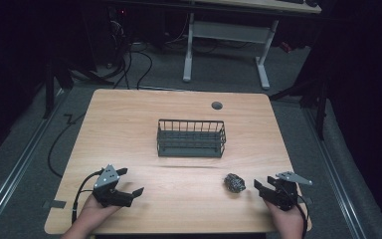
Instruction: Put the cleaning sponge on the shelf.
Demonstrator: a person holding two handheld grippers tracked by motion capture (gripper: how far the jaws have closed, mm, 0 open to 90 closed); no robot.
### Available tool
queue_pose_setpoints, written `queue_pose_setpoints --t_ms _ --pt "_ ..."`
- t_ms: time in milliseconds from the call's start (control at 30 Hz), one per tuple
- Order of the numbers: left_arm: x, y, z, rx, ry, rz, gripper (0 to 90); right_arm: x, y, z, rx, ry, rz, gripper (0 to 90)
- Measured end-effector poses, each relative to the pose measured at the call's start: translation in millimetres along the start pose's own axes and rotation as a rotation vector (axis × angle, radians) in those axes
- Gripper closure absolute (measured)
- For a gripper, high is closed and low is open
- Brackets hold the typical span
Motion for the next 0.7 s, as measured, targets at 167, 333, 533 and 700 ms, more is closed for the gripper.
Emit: queue_pose_setpoints --t_ms 167,333,533,700 --pt "0.0 0.3 -0.1 -0.001 0.0 0.0 5.1 -0.2 0.0 0.2 0.004 -0.003 0.004 40.5" --pt "-0.1 0.2 0.1 -0.001 0.0 0.0 5.2 -0.7 0.0 0.1 0.005 0.007 0.01 40.8" --pt "-0.1 0.1 0.1 -0.001 0.0 0.001 5.2 -1.5 0.4 2.6 0.021 0.0 0.048 40.7" --pt "-0.2 0.2 -0.2 -0.002 0.001 0.003 5.2 -2.0 0.1 4.5 0.02 -0.016 0.069 40.6"
Point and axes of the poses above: each handheld gripper's, and its own axes: y roughly forward along the jaws, x roughly out of its top, z roughly to its left, the point moved 7 cm from there along y, roughly forward along the jaws, and after that the axes turned 2 degrees about z, right-handed, at the moved point
